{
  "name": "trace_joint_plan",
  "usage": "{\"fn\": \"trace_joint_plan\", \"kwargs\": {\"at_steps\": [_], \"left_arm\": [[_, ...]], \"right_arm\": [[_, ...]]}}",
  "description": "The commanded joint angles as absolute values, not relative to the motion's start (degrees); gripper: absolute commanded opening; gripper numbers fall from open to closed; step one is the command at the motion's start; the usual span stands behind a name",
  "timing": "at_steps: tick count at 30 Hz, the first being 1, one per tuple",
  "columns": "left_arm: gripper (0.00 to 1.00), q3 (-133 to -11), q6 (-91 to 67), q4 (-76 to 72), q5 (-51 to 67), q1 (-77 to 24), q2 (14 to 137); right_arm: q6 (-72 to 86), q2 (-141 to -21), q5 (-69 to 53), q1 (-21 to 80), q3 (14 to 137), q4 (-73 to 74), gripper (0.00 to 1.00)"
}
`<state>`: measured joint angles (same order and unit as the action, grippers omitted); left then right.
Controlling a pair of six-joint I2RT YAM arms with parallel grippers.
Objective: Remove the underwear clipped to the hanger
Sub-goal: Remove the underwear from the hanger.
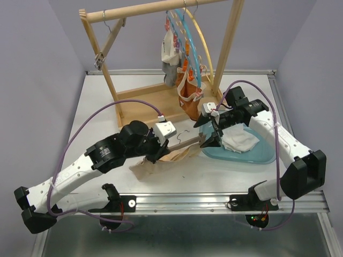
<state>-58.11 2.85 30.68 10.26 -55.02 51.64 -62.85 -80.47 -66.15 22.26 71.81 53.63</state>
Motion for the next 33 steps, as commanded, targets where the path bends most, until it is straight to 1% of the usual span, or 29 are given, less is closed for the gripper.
{"fn": "trace_joint_plan", "kwargs": {"at_steps": [1,12,15,18,25,30,33], "left_arm": [[0.00,-60.5,4.2,27.5,9.0,-57.3,51.2],[0.00,-60.7,4.7,28.1,6.5,-59.1,50.1],[0.00,-60.4,4.7,28.4,6.0,-59.1,49.7],[0.00,-60.2,4.6,28.6,5.5,-59.2,49.4],[0.00,-60.3,4.1,28.6,5.4,-59.4,49.2],[0.00,-60.0,4.1,28.6,5.4,-59.9,49.4],[0.00,-59.9,4.0,28.5,5.2,-59.9,49.6]], "right_arm": [[-63.9,-80.2,-65.1,22.6,71.3,53.9,1.00],[-65.2,-79.8,-60.7,22.6,69.2,55.5,0.98],[-66.4,-79.5,-60.3,22.6,69.3,57.2,0.96],[-67.1,-79.5,-60.2,22.6,69.7,58.0,0.92],[-67.6,-80.2,-60.4,22.6,70.4,58.6,0.80],[-67.4,-80.2,-61.7,22.6,71.2,58.9,0.76],[-67.3,-80.5,-62.5,22.6,71.5,59.0,0.71]]}}
